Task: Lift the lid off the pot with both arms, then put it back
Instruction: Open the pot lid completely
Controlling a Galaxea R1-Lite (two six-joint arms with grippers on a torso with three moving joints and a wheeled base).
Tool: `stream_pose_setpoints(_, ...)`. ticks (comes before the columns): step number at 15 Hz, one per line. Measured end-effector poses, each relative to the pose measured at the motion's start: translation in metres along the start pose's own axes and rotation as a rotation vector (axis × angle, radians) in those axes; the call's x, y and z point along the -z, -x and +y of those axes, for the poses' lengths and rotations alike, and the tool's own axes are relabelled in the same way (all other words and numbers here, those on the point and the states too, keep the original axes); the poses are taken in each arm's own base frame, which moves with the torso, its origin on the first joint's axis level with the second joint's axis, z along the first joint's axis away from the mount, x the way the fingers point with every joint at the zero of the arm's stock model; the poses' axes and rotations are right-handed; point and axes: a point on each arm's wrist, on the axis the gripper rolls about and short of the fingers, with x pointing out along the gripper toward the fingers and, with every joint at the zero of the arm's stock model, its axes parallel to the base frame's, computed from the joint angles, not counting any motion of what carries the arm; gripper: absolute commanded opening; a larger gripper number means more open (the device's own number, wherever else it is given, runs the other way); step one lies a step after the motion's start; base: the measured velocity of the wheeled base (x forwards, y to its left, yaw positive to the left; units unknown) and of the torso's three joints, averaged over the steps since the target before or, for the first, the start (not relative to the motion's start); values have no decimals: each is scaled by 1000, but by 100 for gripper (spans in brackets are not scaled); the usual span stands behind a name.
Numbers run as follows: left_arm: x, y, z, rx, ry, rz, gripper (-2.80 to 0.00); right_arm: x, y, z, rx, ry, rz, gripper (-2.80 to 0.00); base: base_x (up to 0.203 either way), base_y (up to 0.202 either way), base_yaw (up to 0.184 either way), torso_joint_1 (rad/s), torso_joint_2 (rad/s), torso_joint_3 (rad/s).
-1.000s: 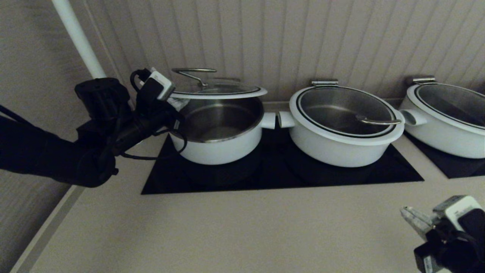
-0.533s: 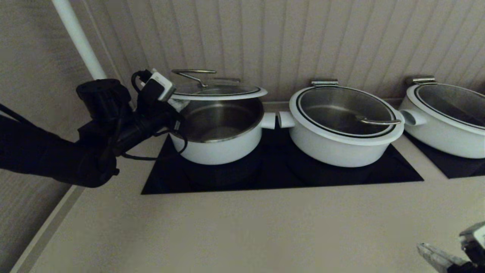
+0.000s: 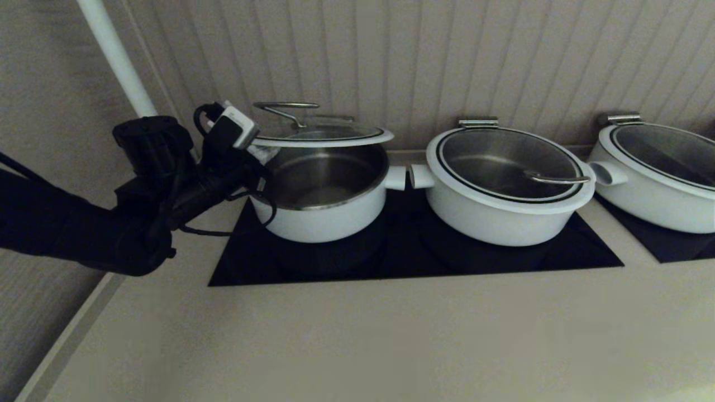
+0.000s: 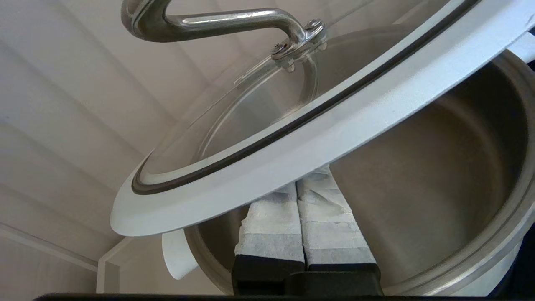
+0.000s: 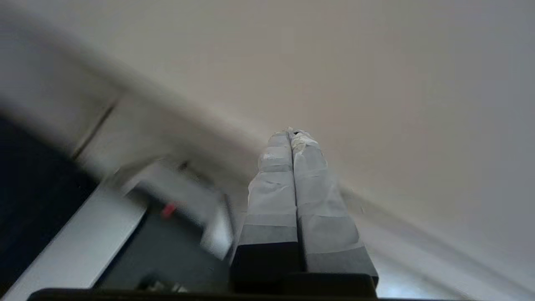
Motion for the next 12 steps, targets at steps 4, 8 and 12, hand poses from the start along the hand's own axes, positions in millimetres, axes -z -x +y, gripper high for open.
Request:
stream_pose_setpoints(4, 0, 0, 0, 0, 0, -1, -280, 12, 12, 1, -52, 0, -24, -280, 0, 0, 0, 0, 0, 0)
stream_pose_setpoints(8, 0, 0, 0, 0, 0, -1, -280, 15, 18, 1, -72, 1, -114, -280, 0, 0, 0, 0, 0, 0)
stream_pose_setpoints(12, 0, 0, 0, 0, 1, 0, -280, 16, 22, 1, -72, 1, -167, -280, 0, 0, 0, 0, 0, 0)
